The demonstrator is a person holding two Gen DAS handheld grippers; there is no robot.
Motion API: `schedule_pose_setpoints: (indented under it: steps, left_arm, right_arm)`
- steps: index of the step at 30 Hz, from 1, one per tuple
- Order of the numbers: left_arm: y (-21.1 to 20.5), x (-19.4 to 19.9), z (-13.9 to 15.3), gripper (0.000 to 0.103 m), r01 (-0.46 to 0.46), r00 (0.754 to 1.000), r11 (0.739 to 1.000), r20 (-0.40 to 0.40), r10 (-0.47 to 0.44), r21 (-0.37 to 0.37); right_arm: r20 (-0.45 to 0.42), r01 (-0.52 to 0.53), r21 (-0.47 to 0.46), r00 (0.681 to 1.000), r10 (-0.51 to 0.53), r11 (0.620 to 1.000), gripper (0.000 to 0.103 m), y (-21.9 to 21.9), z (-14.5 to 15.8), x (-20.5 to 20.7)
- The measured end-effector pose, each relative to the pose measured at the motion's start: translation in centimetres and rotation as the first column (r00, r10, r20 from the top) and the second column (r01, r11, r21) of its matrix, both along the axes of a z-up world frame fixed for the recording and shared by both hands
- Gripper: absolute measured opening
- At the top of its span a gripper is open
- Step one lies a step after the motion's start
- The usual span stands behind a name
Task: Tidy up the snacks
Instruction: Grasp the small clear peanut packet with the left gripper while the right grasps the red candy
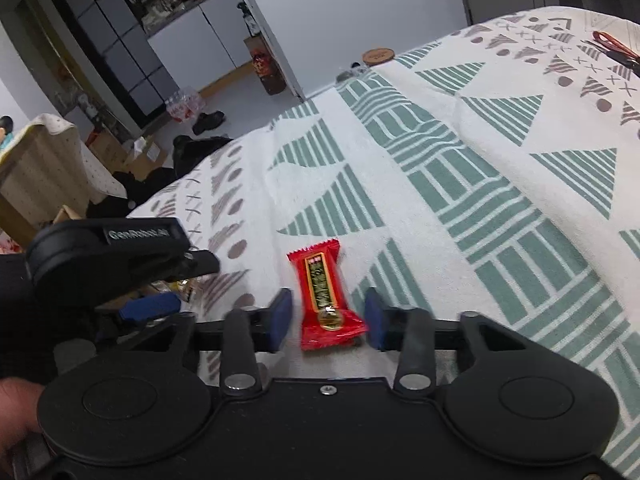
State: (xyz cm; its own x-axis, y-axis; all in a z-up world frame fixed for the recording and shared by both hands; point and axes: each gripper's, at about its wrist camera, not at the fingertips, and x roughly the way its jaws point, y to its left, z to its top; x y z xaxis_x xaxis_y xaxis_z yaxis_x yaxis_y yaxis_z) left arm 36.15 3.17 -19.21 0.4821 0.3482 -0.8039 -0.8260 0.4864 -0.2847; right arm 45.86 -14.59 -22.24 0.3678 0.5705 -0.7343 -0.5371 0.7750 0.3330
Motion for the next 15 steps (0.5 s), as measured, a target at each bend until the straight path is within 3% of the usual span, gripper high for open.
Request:
schedule_pose_setpoints:
  steps: [3, 5, 15]
  left_arm:
    - [0.6, -0.5, -0.2, 0.028, -0.076, 0.997, 0.997, 0.004, 0.076, -0.026]
    - [0.9, -0.6, -0.1, 0.027, -0.084, 0.996, 0.996, 0.0, 0.084, -0.036]
    - [-0.2, -2.2, 1.1, 0.025, 0.052, 0.999, 0.998, 0.0, -0.052, -0.047]
  right_arm:
    - [-0.012, -0.009, 0.0, 1.0, 0.009, 1.0, 0.03, -0.3, 0.0, 0.0]
    - [-0.019, -0.008, -0.006, 1.0, 0.008, 1.0, 0.029, -0.3, 0.1, -0.2]
    - [-0.064, 0.014, -0.01, 0.998, -0.015, 1.0, 0.026, -0.8, 0.8, -0.6]
